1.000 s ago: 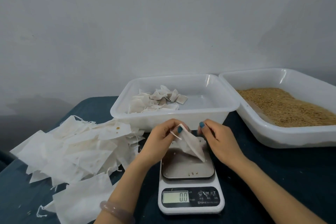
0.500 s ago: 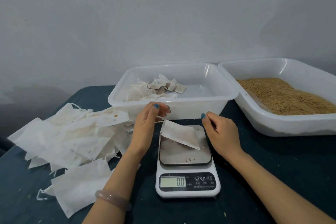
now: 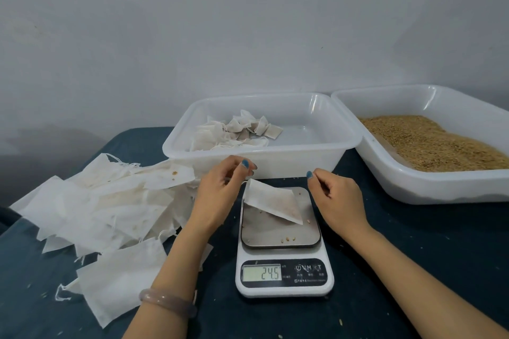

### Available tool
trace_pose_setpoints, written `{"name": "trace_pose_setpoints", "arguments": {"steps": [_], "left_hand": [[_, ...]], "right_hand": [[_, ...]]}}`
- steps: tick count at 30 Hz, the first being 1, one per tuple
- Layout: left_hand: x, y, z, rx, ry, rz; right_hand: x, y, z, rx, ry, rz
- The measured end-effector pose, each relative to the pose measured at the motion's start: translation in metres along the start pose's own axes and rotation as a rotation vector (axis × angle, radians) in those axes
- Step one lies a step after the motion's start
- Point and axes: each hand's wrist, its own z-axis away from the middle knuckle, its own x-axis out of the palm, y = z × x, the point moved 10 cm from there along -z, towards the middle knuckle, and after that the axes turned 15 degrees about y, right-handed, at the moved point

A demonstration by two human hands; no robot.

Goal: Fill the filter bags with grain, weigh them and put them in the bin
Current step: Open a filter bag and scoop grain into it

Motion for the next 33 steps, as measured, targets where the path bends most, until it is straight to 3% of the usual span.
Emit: {"name": "trace_pose_setpoints", "arguments": {"steps": [4, 8, 11, 17, 20, 27, 30, 33], "left_hand": [[0.002, -0.007, 0.003, 0.084, -0.099, -0.393], [0.007, -0.01, 0.007, 0.081, -0.157, -0.495], [0.016, -0.005, 0.013, 0.062, -0.221, -0.377], [0.028, 0.028, 0.016, 0.024, -0.268, 0.134], [0.036, 0.039, 0.012, 0.005, -0.278, 0.23], [0.008, 0.069, -0.049, -0.01, 0.039, 0.357], [0.009, 0.061, -0.08, -0.028, 0.072, 0.211], [0.025, 0.033, -0.1, -0.041, -0.051, -0.14]], "right_hand": [[0.001, -0.002, 0.001, -0.016, -0.005, -0.002], [0.002, -0.001, 0.001, -0.007, -0.007, -0.006], [0.002, -0.001, 0.001, -0.009, 0.001, -0.009], [0.002, 0.002, 0.001, -0.004, 0.005, 0.01], [0.003, 0.001, 0.001, 0.003, -0.007, 0.008], [0.003, -0.003, 0.002, -0.006, -0.016, 0.001], [0.002, -0.004, 0.002, -0.023, -0.015, -0.004], [0.0, -0.009, 0.001, -0.026, -0.011, -0.027]]}}
